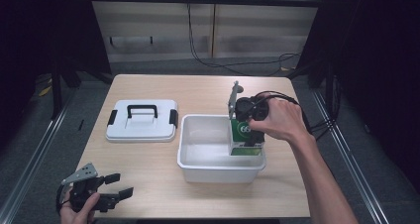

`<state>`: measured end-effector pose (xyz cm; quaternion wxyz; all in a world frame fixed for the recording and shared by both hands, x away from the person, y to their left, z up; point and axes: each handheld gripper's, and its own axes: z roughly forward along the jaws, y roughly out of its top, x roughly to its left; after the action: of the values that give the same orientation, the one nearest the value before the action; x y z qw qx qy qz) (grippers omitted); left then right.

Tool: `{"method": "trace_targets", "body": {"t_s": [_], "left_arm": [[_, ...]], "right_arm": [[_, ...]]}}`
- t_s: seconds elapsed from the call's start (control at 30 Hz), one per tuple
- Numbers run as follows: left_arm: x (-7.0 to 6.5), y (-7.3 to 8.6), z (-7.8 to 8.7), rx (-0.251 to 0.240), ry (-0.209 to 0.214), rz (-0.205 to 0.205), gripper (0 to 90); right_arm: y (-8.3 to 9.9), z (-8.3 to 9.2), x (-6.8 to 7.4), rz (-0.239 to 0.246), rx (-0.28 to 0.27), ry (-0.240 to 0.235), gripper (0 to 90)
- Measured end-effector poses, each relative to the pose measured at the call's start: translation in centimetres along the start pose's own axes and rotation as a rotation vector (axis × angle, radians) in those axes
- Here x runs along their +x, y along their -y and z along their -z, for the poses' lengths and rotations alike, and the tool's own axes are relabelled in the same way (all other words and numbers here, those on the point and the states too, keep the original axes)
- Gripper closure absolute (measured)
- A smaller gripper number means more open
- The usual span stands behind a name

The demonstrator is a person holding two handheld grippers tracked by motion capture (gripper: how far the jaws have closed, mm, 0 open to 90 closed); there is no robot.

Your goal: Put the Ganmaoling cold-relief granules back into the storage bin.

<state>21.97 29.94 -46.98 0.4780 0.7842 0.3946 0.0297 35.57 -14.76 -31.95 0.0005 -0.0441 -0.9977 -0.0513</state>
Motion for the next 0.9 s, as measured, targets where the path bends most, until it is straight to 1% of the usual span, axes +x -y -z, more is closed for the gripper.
{"method": "trace_targets", "body": {"t_s": [0.07,0.17,0.23,0.37,0.4,0.57,0.63,0.7,0.73,0.8,0.9], "left_arm": [[0.0,0.0,0.0,0.001,-0.001,-0.001,17.6],[0.0,0.0,0.0,0.000,-0.001,-0.001,17.6],[0.0,0.0,0.1,-0.001,0.000,-0.002,17.6],[0.0,0.0,0.0,0.000,-0.001,-0.001,17.5],[0.0,0.0,0.0,0.000,-0.001,-0.001,17.5],[0.0,0.0,0.0,0.002,0.000,-0.001,17.5],[0.0,0.0,0.0,0.002,0.000,0.000,17.5],[0.0,0.0,0.0,0.000,-0.001,0.001,17.5],[0.0,0.0,0.0,0.000,0.000,0.000,17.5],[0.0,0.0,0.0,0.000,-0.001,0.001,17.5],[0.0,0.0,0.0,0.000,0.000,0.000,17.5]], "right_arm": [[-0.1,-0.3,0.0,0.000,0.002,0.006,15.5],[-0.2,-0.6,-0.1,0.001,0.011,0.031,15.5],[-0.2,-0.9,-0.1,-0.004,0.014,0.028,15.4],[-0.3,-1.7,-0.3,0.003,0.036,0.009,15.3],[-0.3,-1.9,-0.3,-0.002,0.038,0.006,15.3],[-0.2,-2.8,-0.3,0.008,0.041,-0.009,15.2],[-0.2,-3.0,-0.3,0.002,0.040,-0.014,15.2],[-0.2,-3.2,-0.4,-0.002,0.051,-0.016,15.1],[-0.2,-3.4,-0.5,0.003,0.046,-0.020,15.1],[-0.2,-3.6,-0.5,0.006,0.051,-0.027,15.0],[-0.2,-4.0,-0.6,0.003,0.050,-0.036,14.9]]}}
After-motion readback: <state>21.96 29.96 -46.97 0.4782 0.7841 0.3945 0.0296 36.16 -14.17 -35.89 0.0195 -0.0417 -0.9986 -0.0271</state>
